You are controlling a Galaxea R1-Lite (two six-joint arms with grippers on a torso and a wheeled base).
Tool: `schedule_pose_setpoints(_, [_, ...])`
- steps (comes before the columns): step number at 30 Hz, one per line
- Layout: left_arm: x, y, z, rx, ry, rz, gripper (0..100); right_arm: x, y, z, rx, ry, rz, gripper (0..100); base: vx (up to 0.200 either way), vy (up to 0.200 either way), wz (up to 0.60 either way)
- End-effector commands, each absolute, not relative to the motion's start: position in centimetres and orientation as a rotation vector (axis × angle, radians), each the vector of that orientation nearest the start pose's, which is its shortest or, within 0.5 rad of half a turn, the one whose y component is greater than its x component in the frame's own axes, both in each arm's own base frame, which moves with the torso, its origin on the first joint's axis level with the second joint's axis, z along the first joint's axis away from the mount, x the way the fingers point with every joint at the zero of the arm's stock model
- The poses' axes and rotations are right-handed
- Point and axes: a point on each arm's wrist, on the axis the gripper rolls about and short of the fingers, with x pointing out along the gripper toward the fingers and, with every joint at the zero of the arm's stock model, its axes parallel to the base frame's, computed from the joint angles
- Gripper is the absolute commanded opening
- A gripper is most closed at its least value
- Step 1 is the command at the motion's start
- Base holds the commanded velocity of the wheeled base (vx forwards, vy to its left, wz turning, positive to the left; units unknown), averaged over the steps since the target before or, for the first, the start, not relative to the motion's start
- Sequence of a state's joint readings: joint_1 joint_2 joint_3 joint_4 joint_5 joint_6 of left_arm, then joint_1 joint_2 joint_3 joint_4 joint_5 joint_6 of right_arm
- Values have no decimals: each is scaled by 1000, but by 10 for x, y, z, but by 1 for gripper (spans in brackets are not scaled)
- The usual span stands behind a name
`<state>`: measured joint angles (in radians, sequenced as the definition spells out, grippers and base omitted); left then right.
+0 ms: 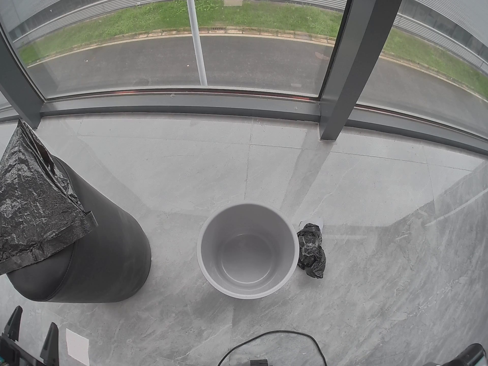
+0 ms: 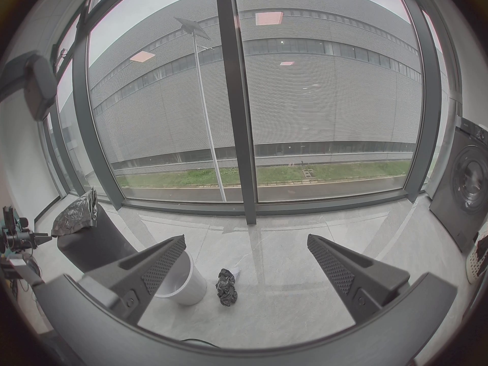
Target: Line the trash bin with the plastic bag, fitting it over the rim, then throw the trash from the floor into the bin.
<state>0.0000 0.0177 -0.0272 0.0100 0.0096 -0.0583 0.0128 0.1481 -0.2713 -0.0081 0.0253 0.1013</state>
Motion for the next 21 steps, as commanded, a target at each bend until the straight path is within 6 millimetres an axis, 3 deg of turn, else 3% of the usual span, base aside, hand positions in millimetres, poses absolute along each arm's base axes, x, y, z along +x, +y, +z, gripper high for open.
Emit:
schedule_pose_setpoints(1, [-36, 3, 189, -276, -148, -5, 100, -4, 1, 203, 148, -73, 50, 100, 0, 0, 0])
schedule_pose_setpoints(4, [-25, 2, 191, -89, -27, 10, 100, 0, 1, 202, 147, -84, 45, 100, 0, 0, 0])
schedule_pose_setpoints(6, [-8, 1, 172, 246, 78, -8, 100, 4, 1, 195, 138, -94, 37, 100, 0, 0, 0])
schedule_pose_setpoints(12, [25, -3, 157, 460, 219, -181, 100, 7, 1, 186, 139, -77, 42, 100, 0, 0, 0])
schedule_pose_setpoints(18, [48, -6, 154, 660, 334, -243, 100, 10, 1, 181, 139, -51, 45, 100, 0, 0, 0])
schedule_pose_setpoints(21, [61, -6, 156, 881, 325, -208, 100, 11, 1, 177, 141, -37, 44, 100, 0, 0, 0])
